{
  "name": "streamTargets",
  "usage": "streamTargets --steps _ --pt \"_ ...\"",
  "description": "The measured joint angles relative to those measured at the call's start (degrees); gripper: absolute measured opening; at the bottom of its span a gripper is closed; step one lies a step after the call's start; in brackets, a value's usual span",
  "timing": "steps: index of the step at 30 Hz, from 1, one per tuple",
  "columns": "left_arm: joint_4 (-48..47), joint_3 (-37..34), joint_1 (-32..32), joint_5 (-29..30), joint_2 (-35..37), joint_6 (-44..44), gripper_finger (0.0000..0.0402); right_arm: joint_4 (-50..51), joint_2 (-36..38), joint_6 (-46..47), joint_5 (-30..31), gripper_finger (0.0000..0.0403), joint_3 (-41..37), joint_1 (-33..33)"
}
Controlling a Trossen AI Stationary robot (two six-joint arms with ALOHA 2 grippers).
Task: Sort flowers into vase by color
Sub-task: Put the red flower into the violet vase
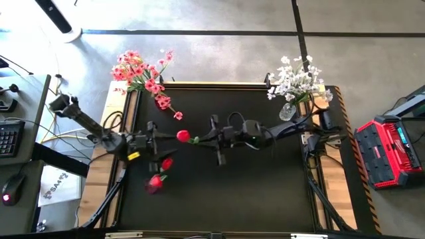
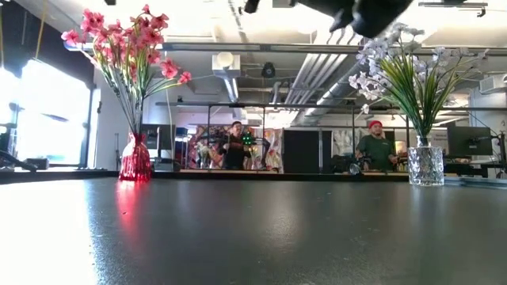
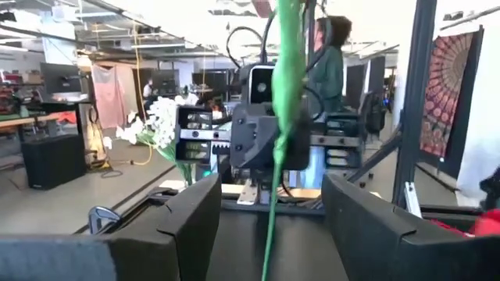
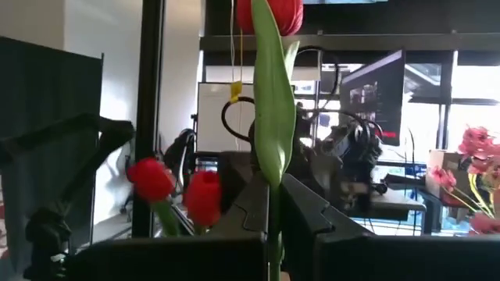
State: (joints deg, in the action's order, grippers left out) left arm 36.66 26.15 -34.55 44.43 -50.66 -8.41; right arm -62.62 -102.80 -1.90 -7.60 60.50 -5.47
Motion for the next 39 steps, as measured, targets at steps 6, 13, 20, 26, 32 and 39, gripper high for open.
streamTargets --steps 6,13,20,26,32,39 --pt "1.0 0.4 7.8 -7.4 -5.1 1.8 0.0211 3.0 -3.4 -2.8 2.1 0.0001 4.9 -1.2" --pt "1.0 2.8 9.8 -10.9 -7.6 -4.0 0.0211 0.6 -3.5 -4.6 7.4 0.0001 5.2 -1.7" --pt "-4.8 2.9 9.8 -8.6 -5.4 -1.1 0.0211 1.8 -3.4 -6.0 8.7 0.0 5.2 -1.9" --pt "-10.3 2.9 9.8 -6.5 -4.9 3.0 0.0211 3.0 -3.4 -7.7 13.6 0.0 5.2 -3.3" --pt "-24.1 2.9 10.0 -16.1 -5.1 14.2 0.0211 14.4 -2.1 -7.2 26.2 0.0 5.2 -5.8" --pt "-34.7 2.8 10.5 -27.4 -10.0 28.3 0.0211 26.7 2.0 -5.9 39.2 0.0 5.2 -10.6"
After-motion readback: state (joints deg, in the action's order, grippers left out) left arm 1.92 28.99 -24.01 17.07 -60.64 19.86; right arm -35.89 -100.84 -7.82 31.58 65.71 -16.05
